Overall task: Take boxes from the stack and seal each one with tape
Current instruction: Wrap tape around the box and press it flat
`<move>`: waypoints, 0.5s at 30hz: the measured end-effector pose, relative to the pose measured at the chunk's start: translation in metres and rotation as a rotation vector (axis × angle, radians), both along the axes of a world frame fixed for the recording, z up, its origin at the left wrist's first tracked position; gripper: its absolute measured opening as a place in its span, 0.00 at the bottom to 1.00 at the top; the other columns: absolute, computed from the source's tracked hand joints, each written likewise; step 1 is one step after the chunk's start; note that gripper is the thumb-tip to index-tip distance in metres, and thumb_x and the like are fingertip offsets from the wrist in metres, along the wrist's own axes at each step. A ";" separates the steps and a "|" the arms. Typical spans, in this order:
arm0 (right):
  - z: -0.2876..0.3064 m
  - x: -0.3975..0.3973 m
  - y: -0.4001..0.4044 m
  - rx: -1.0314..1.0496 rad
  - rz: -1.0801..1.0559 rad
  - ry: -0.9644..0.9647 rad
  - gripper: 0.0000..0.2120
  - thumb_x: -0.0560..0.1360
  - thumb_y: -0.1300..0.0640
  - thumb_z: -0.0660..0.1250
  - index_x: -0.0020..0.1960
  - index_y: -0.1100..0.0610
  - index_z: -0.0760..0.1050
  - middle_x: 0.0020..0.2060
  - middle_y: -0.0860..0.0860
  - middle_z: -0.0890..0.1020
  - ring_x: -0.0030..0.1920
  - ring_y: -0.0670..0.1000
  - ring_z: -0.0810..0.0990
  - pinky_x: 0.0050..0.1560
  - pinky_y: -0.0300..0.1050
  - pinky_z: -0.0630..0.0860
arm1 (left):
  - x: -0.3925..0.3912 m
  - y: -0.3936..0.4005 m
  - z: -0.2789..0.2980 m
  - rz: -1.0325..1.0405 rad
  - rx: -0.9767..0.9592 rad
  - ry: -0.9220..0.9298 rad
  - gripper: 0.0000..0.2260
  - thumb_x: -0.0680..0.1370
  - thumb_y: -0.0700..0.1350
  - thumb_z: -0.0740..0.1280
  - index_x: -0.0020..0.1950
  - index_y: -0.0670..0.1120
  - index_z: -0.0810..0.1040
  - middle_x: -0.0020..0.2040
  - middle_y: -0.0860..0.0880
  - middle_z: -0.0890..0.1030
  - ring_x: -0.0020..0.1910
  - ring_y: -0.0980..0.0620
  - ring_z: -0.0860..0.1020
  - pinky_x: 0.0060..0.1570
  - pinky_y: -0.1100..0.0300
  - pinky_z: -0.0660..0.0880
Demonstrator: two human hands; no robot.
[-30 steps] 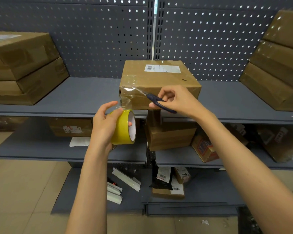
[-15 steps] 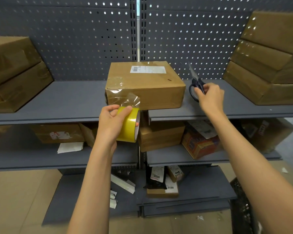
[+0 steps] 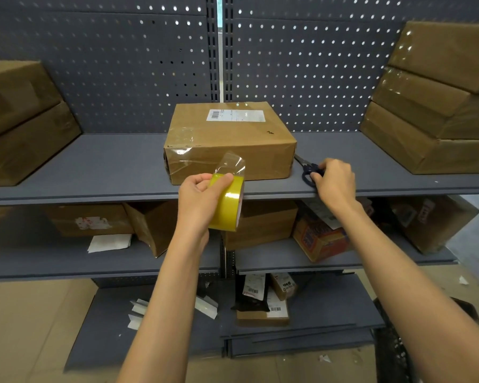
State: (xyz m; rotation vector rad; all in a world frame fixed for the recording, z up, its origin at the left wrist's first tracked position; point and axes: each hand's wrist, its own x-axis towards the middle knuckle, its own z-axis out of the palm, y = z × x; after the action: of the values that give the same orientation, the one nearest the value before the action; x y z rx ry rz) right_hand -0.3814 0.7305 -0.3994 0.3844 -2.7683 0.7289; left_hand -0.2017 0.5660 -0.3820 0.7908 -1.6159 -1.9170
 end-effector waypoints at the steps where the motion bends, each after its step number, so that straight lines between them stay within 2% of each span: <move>1: 0.000 0.000 0.000 0.002 0.006 0.005 0.11 0.78 0.59 0.65 0.56 0.66 0.77 0.53 0.62 0.79 0.53 0.62 0.77 0.48 0.50 0.72 | 0.000 0.000 0.000 0.006 -0.002 -0.002 0.21 0.73 0.47 0.73 0.62 0.40 0.74 0.44 0.51 0.80 0.39 0.57 0.76 0.33 0.66 0.69; 3: 0.001 0.000 -0.001 -0.015 0.015 0.065 0.12 0.79 0.58 0.64 0.57 0.65 0.76 0.54 0.62 0.78 0.55 0.61 0.76 0.50 0.50 0.71 | -0.001 0.000 -0.001 0.011 -0.012 -0.003 0.20 0.73 0.47 0.73 0.62 0.41 0.74 0.44 0.51 0.80 0.39 0.58 0.76 0.32 0.67 0.69; 5: 0.008 0.004 -0.004 -0.127 0.054 0.191 0.11 0.79 0.58 0.62 0.56 0.63 0.76 0.53 0.59 0.79 0.55 0.59 0.76 0.51 0.47 0.69 | -0.002 0.001 -0.001 0.014 -0.016 -0.006 0.20 0.74 0.47 0.72 0.62 0.41 0.74 0.43 0.52 0.79 0.38 0.59 0.76 0.30 0.70 0.70; 8: 0.033 0.022 -0.017 -0.393 0.295 0.308 0.06 0.77 0.59 0.64 0.49 0.59 0.78 0.45 0.52 0.81 0.46 0.51 0.78 0.46 0.40 0.71 | -0.002 0.002 0.000 0.018 -0.022 -0.002 0.19 0.74 0.46 0.72 0.62 0.41 0.74 0.42 0.53 0.78 0.38 0.60 0.75 0.27 0.72 0.70; 11: 0.055 0.043 -0.039 -0.493 0.649 0.079 0.07 0.76 0.56 0.68 0.53 0.54 0.79 0.46 0.49 0.82 0.46 0.46 0.79 0.48 0.36 0.75 | -0.002 0.004 0.001 0.016 -0.030 0.008 0.19 0.74 0.46 0.72 0.62 0.40 0.74 0.42 0.52 0.78 0.38 0.59 0.75 0.26 0.74 0.70; 13: 0.059 0.053 -0.052 -0.409 0.794 -0.037 0.11 0.76 0.54 0.68 0.58 0.52 0.79 0.51 0.49 0.81 0.50 0.45 0.78 0.51 0.33 0.74 | -0.001 0.004 0.001 0.015 -0.038 0.012 0.20 0.74 0.45 0.72 0.62 0.39 0.74 0.42 0.52 0.79 0.38 0.59 0.76 0.26 0.74 0.70; 15: 0.056 0.056 -0.062 -0.296 0.853 -0.053 0.14 0.76 0.54 0.68 0.62 0.52 0.77 0.54 0.49 0.79 0.53 0.44 0.76 0.52 0.30 0.70 | 0.001 0.003 0.001 0.018 -0.044 0.013 0.20 0.74 0.45 0.72 0.62 0.39 0.74 0.42 0.51 0.79 0.38 0.59 0.76 0.27 0.73 0.71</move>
State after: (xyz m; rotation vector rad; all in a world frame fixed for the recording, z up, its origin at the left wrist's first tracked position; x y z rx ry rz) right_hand -0.3252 0.6687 -0.3436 1.5230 -2.4053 1.3043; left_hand -0.2007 0.5694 -0.3810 0.7701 -1.6324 -1.8639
